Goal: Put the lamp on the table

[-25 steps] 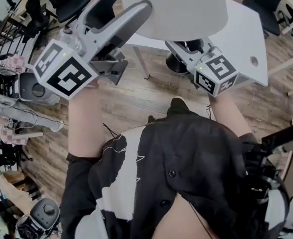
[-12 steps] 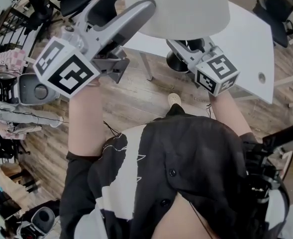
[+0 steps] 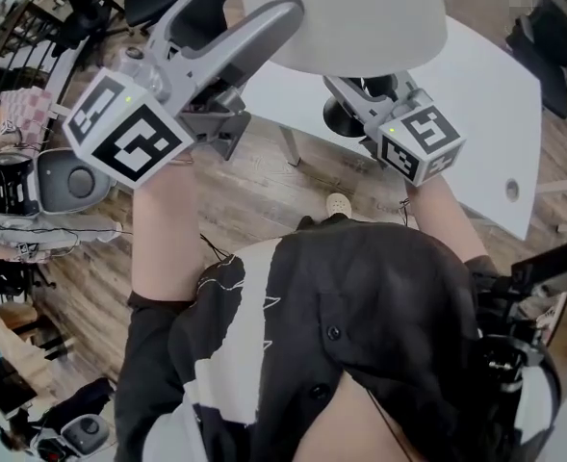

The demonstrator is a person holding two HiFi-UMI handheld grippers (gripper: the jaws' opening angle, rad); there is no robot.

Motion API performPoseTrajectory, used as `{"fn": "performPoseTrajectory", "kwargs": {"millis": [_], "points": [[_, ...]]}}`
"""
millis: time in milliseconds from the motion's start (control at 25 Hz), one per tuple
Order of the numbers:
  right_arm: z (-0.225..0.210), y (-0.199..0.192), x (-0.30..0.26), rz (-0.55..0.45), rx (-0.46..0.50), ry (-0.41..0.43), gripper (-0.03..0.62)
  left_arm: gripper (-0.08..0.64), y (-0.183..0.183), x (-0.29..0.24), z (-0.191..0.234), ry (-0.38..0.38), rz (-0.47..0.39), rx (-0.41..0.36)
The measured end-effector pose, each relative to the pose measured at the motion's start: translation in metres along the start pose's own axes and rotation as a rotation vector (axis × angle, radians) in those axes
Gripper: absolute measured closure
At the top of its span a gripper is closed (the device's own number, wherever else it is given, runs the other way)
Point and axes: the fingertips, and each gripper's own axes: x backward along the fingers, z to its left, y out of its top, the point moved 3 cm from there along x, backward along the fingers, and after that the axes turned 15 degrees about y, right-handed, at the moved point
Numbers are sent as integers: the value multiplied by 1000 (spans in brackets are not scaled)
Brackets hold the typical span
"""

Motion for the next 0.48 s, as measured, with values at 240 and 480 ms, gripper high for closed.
{"fn": "performPoseTrajectory", "kwargs": {"millis": [240,480], "points": [[-43,2,-26,12,-27,29,426,147,0,-36,36,32,18,2],[-85,-9,-33,31,-40,47,426,147,-13,-72,55,46,21,-5]]}}
